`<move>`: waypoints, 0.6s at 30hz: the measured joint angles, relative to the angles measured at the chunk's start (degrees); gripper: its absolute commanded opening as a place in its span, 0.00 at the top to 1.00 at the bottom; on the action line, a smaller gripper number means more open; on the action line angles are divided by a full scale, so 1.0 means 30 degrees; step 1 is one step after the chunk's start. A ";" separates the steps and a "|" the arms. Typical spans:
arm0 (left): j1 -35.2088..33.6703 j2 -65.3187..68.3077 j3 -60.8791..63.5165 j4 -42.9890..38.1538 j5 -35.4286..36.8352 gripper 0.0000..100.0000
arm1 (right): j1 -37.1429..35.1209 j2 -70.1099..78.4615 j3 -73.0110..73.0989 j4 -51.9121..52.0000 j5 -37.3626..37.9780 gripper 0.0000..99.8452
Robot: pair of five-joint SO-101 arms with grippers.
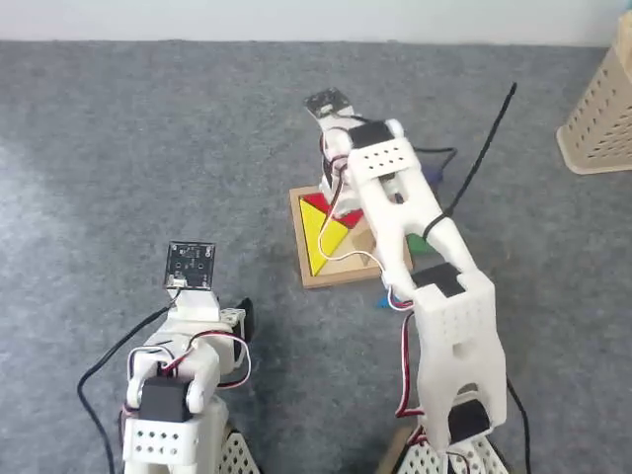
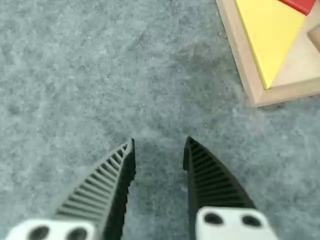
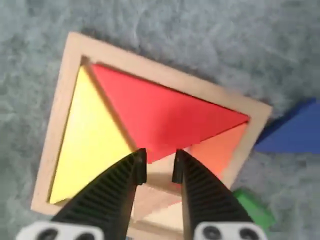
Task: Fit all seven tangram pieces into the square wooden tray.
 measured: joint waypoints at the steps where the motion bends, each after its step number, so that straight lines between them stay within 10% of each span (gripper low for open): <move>1: 0.0000 0.0000 0.0000 0.0000 0.0000 0.85 | 0.0000 -0.0498 -0.0293 0.0557 0.0000 0.98; 10: 0.0029 0.0000 0.0000 0.0000 0.0000 0.85 | -0.0059 -0.6799 0.2344 0.1670 0.0000 0.99; 18: -0.0029 0.0000 0.0000 0.0000 0.0000 0.85 | -0.0088 -1.1985 1.5853 -0.7502 0.0000 0.99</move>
